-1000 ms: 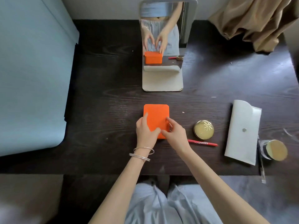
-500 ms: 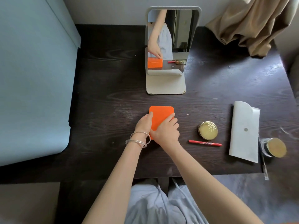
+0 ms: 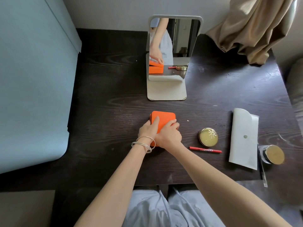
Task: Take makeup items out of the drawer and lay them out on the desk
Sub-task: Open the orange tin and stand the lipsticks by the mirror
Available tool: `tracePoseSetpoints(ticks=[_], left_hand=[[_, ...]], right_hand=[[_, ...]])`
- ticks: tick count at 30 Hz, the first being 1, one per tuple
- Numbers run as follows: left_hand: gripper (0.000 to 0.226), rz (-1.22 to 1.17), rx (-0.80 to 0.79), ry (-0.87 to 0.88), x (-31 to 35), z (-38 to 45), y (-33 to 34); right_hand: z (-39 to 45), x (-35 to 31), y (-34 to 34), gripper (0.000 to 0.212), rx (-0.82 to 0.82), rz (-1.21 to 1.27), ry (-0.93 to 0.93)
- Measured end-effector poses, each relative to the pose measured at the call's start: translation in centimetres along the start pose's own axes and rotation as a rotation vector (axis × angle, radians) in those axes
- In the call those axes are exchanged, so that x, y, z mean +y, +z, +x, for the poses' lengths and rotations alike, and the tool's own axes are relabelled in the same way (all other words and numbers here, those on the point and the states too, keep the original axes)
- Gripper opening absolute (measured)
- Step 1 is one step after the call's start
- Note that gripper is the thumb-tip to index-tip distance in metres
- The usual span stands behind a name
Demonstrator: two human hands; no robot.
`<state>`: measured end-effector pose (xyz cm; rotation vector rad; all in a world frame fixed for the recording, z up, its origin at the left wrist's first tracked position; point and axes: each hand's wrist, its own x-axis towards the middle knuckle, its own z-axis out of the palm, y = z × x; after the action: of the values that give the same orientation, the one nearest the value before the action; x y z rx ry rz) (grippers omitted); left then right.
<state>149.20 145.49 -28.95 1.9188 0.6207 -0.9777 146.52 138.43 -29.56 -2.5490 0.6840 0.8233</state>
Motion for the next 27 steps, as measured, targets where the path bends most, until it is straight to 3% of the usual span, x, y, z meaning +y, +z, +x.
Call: tracePoseSetpoints(ticks=[3,6,8,10,12,15,18,20,25,27], left_hand=[[0.059,-0.032,-0.014,0.003,-0.1,0.1,-0.2],[0.049,-0.162,-0.052,-0.023,-0.3,0.1,-0.8],[0.036,-0.201,-0.068,-0.004,-0.7,0.5,-0.8],[0.027,-0.186,-0.074,0.019,-0.8,0.8,-0.6],[0.021,-0.135,-0.080,0.033,-0.8,0.8,-0.5],[0.019,-0.081,-0.070,0.059,-0.7,0.5,-0.3],[0.058,0.016,0.007,0.085,-0.9,0.6,0.0],[0.064,0.103,0.105,0.134,-1.0,0.3,0.4],[0.041,0.374,0.377,0.319,-1.2,-0.3,1.5],[0.031,0.473,0.432,0.342,-1.0,-0.5,2.0]], right_hand=[[-0.2,0.8,-0.7,0.121,-0.055,0.079,-0.040],[0.3,3.0,-2.4,0.115,-0.254,0.362,-0.048],[0.4,5.1,-3.7,0.083,-0.415,0.683,-0.057],[0.5,7.3,-4.5,0.022,-0.427,0.928,-0.054],[0.9,8.9,-4.9,0.020,-0.276,1.013,0.008],[2.0,10.0,-4.9,0.024,-0.095,0.847,-0.030],[3.1,10.7,-4.4,0.027,0.062,0.571,-0.031],[3.5,10.9,-4.6,0.028,0.140,0.581,-0.039],[4.1,12.4,-5.1,0.025,0.235,0.540,0.027],[4.2,12.7,-5.0,0.030,0.185,0.451,0.037]])
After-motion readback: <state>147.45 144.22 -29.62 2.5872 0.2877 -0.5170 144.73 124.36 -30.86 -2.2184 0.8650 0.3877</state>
